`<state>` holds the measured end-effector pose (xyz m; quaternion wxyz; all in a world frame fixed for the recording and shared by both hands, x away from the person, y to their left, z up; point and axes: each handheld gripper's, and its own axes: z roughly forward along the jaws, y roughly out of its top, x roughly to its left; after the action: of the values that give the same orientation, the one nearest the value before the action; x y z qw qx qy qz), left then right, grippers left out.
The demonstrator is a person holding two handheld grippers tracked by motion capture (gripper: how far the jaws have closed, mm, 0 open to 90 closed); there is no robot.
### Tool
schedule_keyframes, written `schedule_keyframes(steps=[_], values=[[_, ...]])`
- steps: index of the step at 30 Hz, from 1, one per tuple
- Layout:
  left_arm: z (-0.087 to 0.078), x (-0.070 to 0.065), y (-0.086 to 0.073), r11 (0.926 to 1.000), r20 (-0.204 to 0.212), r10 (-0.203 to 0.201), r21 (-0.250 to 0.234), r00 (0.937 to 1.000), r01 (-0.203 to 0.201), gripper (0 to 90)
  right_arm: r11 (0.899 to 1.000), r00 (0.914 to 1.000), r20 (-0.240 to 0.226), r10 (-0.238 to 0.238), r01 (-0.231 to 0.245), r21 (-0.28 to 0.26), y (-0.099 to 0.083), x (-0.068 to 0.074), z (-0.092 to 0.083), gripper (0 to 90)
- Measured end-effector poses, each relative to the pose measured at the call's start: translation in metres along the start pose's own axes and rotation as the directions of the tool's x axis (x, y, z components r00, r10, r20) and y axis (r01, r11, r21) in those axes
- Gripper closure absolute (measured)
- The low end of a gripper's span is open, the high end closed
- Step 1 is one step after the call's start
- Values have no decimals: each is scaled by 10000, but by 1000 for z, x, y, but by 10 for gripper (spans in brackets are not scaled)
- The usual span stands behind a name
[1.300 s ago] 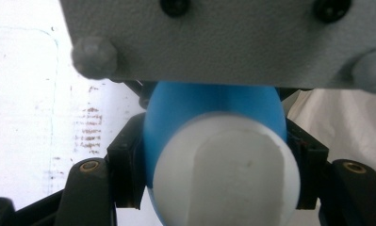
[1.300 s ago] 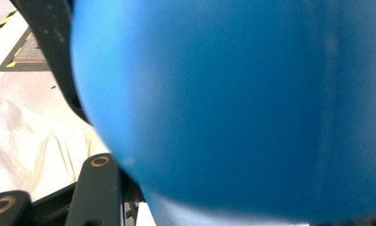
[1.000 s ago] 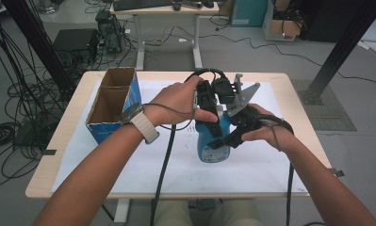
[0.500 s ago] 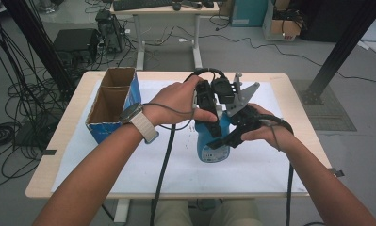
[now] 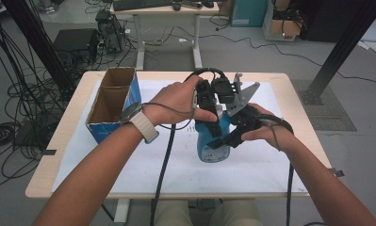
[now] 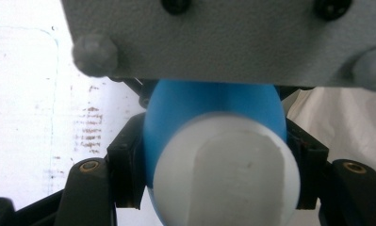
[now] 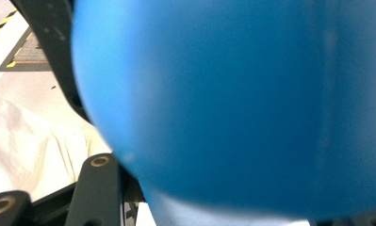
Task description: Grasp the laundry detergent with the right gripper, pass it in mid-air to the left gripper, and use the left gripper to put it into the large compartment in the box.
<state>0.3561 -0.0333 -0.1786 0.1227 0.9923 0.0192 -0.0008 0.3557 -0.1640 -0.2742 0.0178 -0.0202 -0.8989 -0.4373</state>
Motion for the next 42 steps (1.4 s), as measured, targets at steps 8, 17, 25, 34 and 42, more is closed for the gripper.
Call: schedule_keyframes(steps=[8,17,25,34,42], values=[[0,0,0,10000,1,0,8,10000,0,375,9999,10000,-50,-68,69,142,1,-1,-1,433],[0,1,-1,10000,23,-13,-5,10000,13,375,10000,10000,-14,-28,28,67,1,-1,0,432],[-1,2,0,10000,8,-12,-29,10000,12,375,10000,10000,10,14,-14,9,1,-1,0,431],[-1,1,1,10000,-2,33,-18,10000,-33,375,9998,9999,-68,-122,123,175,1,-2,-2,431],[-1,1,2,10000,-20,45,-43,10000,-45,376,9999,9999,-22,-106,106,-18,0,-1,-2,430]])
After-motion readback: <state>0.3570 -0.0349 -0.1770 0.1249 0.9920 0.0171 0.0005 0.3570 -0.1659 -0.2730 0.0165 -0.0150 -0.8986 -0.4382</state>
